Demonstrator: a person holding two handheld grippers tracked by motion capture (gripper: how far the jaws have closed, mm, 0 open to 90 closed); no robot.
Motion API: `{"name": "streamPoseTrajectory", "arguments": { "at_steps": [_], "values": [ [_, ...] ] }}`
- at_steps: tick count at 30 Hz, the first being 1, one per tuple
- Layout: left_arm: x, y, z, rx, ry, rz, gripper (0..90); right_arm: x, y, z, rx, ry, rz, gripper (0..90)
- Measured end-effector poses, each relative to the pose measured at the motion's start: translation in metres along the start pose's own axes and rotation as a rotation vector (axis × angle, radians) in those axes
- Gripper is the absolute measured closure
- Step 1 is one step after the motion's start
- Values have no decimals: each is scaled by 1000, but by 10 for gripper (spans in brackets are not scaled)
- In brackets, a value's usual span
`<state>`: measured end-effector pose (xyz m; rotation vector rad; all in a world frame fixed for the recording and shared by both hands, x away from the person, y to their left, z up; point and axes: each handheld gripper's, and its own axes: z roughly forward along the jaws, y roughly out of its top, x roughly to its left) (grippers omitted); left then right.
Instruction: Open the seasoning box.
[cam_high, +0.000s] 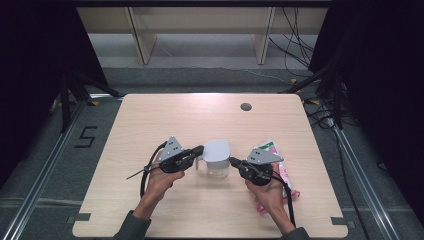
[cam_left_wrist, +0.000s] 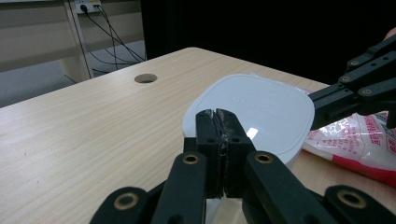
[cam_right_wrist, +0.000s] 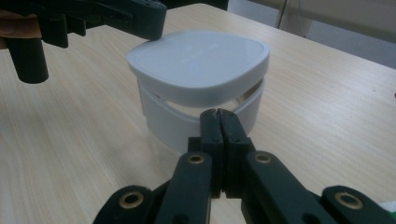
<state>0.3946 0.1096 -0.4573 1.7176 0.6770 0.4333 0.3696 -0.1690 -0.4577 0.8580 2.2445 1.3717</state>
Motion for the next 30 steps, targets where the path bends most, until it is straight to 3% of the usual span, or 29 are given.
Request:
{"name": "streamPoseTrajectory", "arguments": {
  "at_steps": [3, 4, 8, 9, 12, 13, 17, 19, 23, 25, 30],
  "values": [
    [2, 0, -1, 3, -3, 8, 873, 1, 4, 1, -2, 3, -25, 900],
    [2, 0, -1, 5, -1, 8, 867, 0, 5, 1, -17, -18, -44, 900],
    [4, 1, -3, 20, 2, 12, 808, 3, 8, 1, -10, -1, -47, 900],
    [5, 2, -5, 19, -3, 12, 782, 3, 8, 0, -13, -5, -25, 900],
    [8, 5, -12, -7, 15, -21, 719, 2, 9, 1, -20, -9, -47, 900],
    [9, 7, -15, -21, 21, -11, 699, 1, 10, 1, -30, -16, -59, 900],
    [8, 9, -28, -13, 33, -4, 615, 2, 12, 0, -20, -4, -11, 900],
    [8, 9, -33, -1, 40, 30, 569, 0, 14, 0, -28, -8, -28, 900],
    [6, 5, -39, 28, 37, 34, 519, 4, 18, 2, -19, 3, -2, 900],
    [6, 2, -39, 36, 36, 34, 504, 4, 20, 4, -43, -2, -41, 900],
    [5, -7, -38, 70, 41, 22, 466, 7, 25, 5, -45, 5, -44, 900]
  ]
}}
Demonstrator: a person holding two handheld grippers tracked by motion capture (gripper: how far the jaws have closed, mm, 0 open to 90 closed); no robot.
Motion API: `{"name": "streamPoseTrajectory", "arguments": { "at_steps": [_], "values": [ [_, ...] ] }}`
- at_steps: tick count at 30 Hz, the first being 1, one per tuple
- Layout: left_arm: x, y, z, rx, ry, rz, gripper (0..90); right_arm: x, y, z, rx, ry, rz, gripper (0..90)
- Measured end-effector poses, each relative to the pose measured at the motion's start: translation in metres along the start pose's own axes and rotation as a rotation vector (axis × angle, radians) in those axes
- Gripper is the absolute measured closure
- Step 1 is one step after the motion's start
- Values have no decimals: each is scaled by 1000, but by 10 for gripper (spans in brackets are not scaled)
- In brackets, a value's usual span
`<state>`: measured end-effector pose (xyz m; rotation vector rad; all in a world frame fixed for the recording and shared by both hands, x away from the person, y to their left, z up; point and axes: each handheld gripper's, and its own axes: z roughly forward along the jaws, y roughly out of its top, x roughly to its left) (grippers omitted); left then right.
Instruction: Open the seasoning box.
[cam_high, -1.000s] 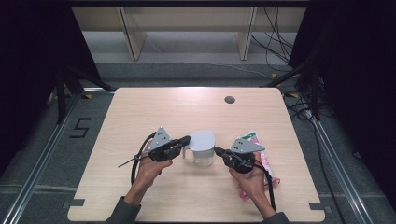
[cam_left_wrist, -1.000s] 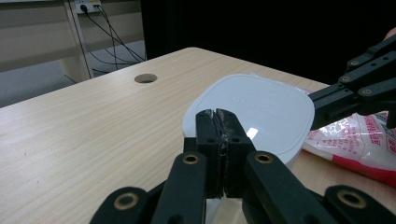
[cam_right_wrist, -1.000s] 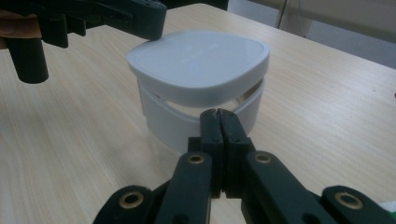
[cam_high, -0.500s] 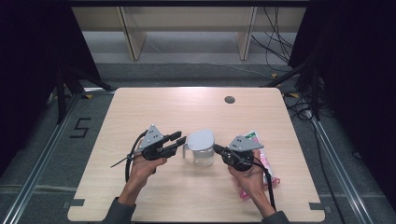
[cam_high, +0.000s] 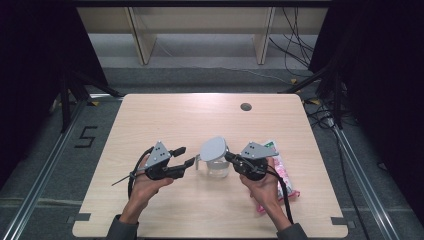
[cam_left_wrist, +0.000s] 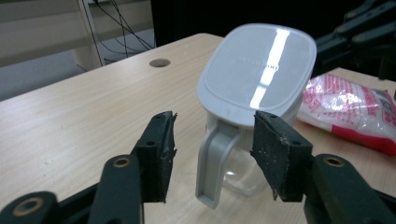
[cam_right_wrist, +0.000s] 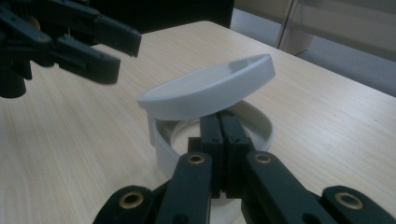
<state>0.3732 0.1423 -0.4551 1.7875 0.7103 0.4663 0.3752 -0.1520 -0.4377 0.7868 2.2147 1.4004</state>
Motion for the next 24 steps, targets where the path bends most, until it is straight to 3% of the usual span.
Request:
{"name": "streamPoseTrajectory", "arguments": {
  "at_steps": [10, 11, 16, 17, 20, 24],
  "values": [
    [-10, -16, -3, 31, 17, 1, 373, 3, 8, 2, -11, 21, 14, 900],
    [-10, -17, -3, 31, 18, -1, 365, 3, 8, 4, -29, 5, 4, 900],
    [-15, -26, -4, 44, 25, 0, 336, 5, 12, 7, -39, 10, -16, 900],
    [-15, -28, -4, 49, 26, 0, 330, 7, 12, 8, -32, 33, -7, 900],
    [-14, -34, -6, 63, 34, -2, 315, 12, 15, 9, -25, 33, 18, 900],
    [-11, -41, -10, 50, 25, -40, 307, 15, 18, 13, -42, 30, -24, 900]
  ]
}}
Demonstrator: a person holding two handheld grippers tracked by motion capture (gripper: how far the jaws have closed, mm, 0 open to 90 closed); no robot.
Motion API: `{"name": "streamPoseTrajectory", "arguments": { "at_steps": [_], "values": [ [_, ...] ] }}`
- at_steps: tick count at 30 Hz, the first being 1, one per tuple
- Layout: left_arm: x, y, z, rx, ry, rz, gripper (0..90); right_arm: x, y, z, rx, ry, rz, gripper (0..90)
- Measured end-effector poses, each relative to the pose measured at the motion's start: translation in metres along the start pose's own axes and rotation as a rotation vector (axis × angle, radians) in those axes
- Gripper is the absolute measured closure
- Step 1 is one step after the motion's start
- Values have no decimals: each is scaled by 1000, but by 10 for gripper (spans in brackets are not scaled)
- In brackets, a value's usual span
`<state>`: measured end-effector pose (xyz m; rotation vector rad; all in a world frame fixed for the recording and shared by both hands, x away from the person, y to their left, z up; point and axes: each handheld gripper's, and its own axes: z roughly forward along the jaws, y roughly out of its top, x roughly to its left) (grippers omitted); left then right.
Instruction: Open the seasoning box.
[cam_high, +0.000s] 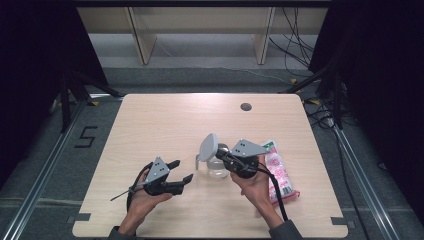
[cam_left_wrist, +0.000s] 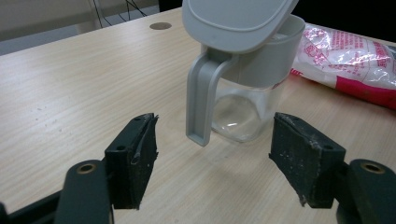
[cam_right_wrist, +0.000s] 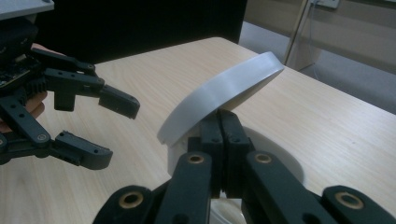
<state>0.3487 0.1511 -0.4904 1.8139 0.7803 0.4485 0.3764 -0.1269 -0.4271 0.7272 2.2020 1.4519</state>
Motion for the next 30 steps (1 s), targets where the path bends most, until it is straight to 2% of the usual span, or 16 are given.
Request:
{"name": "streamPoseTrajectory", "arguments": {
  "at_steps": [3, 6, 7, 10, 12, 14, 15, 16, 17, 18, 21, 22, 24, 25, 26, 30],
  "values": [
    [2, -4, -1, 2, 4, -13, 303, 5, 1, 3, 3, 16, 25, 900],
    [2, -5, -2, -2, 6, -11, 301, 7, 2, 8, 8, 34, -7, 900],
    [2, -5, -3, 1, 10, -11, 301, 10, 1, 8, 9, 33, 18, 900],
    [2, -6, -3, 1, 10, -13, 299, 10, 1, 8, 14, 29, 14, 900],
    [3, -7, -4, 8, 10, -8, 298, 9, 1, 9, -10, 18, 0, 900],
    [3, -8, -3, 4, 8, -15, 298, 8, 1, 8, -7, 59, 35, 900],
    [3, -8, -2, -4, 7, -25, 297, 7, 1, 9, -18, 57, 17, 900],
    [4, -8, -2, 10, 15, -11, 297, 10, 2, 8, -4, 66, 35, 900],
    [4, -8, -3, 19, 20, 2, 297, 12, 2, 10, -20, 44, 6, 899],
    [3, -8, -2, 12, 12, -12, 296, 12, 2, 11, -16, 51, -7, 899],
    [3, -9, -1, 13, 10, -15, 296, 16, 3, 11, 4, 62, -1, 895],
    [3, -9, -1, 12, 11, -16, 296, 15, 2, 12, -2, 73, -11, 893],
    [3, -9, -2, 15, 16, -10, 295, 11, 3, 8, -15, 33, -38, 887],
    [3, -8, -3, 16, 18, -11, 295, 9, 3, 4, 8, 38, -3, 881],
    [4, -8, -3, 12, 14, -10, 295, 4, 3, 2, -1, 23, -23, 872],
    [5, -7, -5, 2, 10, -17, 292, -14, -5, -15, -4, -17, 26, 829]
  ]
}}
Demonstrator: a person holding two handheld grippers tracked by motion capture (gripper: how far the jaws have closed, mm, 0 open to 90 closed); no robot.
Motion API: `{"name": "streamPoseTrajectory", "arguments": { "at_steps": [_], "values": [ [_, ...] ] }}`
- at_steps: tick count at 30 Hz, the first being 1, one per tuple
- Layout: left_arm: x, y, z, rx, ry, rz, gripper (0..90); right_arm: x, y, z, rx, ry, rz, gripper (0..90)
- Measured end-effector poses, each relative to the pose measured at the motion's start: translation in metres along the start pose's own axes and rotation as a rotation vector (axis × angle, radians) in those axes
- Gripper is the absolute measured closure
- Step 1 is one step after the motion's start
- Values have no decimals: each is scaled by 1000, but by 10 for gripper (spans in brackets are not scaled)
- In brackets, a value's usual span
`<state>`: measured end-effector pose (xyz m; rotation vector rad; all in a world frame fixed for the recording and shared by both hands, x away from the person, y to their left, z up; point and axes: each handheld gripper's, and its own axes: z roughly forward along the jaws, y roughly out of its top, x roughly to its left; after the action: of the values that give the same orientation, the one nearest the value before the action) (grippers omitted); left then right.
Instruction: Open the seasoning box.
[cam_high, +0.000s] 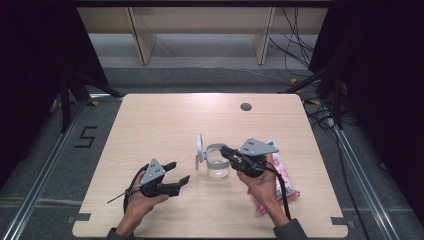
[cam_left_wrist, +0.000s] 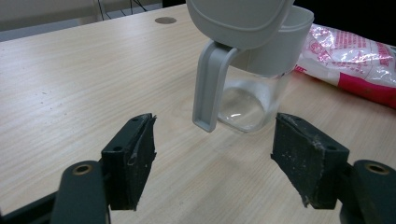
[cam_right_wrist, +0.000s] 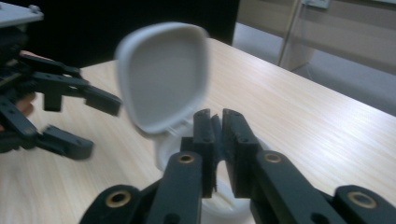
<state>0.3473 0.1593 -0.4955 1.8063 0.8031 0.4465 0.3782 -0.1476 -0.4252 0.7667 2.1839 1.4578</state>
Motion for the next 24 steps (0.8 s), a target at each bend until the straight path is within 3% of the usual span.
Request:
{"name": "streamPoseTrajectory", "arguments": {
  "at_steps": [2, 6, 9, 10, 12, 14, 15, 18, 19, 20, 24],
  "values": [
    [0, 0, 0, 9, 7, -3, 289, -12, -5, -11, 6, -23, 3, 802],
    [0, 0, 1, 8, -6, 1, 287, -33, -17, -35, 9, -78, 92, 730],
    [1, -1, 1, 16, -1, 1, 286, -50, -24, -50, -15, -115, 108, 708],
    [1, -1, 1, 11, 1, -6, 286, -52, -26, -56, 1, -134, 151, 702],
    [1, -1, 1, 13, 3, -6, 286, -62, -31, -65, 15, -161, 147, 684],
    [2, -1, 1, 13, 7, -12, 285, -70, -36, -72, 29, -184, 182, 674],
    [2, -1, 1, 10, 8, -15, 285, -76, -39, -73, 17, -187, 178, 668],
    [1, -1, 0, 12, 13, -14, 284, -84, -50, -79, 64, -228, 233, 641],
    [2, -1, 1, 13, 6, -14, 283, -90, -53, -80, 74, -237, 228, 629],
    [2, -1, 1, 9, 7, -21, 282, -90, -56, -82, 95, -258, 270, 620],
    [2, -1, 1, 14, 5, -16, 281, -99, -66, -81, 127, -300, 291, 606]
  ]
}}
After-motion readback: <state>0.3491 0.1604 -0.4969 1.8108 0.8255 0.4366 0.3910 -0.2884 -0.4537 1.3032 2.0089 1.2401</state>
